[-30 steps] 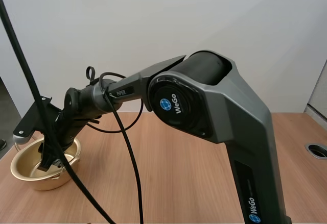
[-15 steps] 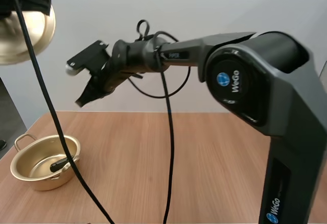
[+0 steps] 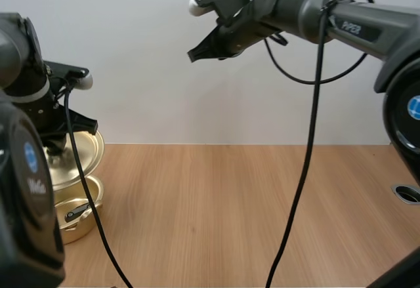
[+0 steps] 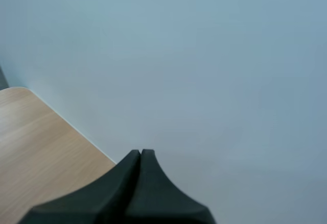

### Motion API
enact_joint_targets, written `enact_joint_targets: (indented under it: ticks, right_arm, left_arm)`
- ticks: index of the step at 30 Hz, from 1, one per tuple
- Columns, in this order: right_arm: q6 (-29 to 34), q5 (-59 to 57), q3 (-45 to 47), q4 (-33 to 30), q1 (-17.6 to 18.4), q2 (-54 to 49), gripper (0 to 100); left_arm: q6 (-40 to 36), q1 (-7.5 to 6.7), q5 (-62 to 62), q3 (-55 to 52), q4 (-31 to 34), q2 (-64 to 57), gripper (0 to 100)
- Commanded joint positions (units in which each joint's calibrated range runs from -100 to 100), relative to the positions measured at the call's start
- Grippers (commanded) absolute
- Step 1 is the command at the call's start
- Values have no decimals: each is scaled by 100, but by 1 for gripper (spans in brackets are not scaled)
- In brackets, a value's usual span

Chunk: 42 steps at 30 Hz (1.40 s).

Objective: Open the pot, put the car inside, and close it

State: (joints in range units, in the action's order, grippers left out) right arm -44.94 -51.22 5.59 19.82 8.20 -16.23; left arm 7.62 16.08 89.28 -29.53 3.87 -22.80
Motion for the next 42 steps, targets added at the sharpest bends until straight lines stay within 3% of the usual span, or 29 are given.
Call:
enact_joint_targets:
  ticks: [1,8,14,17,21,42]
  right_arm:
    - [-20,-23,-1,-13,-661,-276,0]
    - [-20,-174,-1,-195,-1009,-801,0]
    - [-20,-427,-1,-307,-1210,-999,0]
    - [-20,-427,-1,-307,-1278,-995,0]
    - [-20,-502,-1,-307,-1301,-995,0]
    - [-20,-616,-1,-259,-1301,-995,0]
  left_arm:
    - [52,7,12,-35,-1,451,0]
    - [163,32,71,-43,140,1004,0]
    - [283,330,-201,-43,11,1449,0]
    - [625,474,-303,-43,-387,1587,0]
    - [1314,628,-324,-43,-1423,1762,0]
    - [1073,638,-522,-88,-956,2127,0]
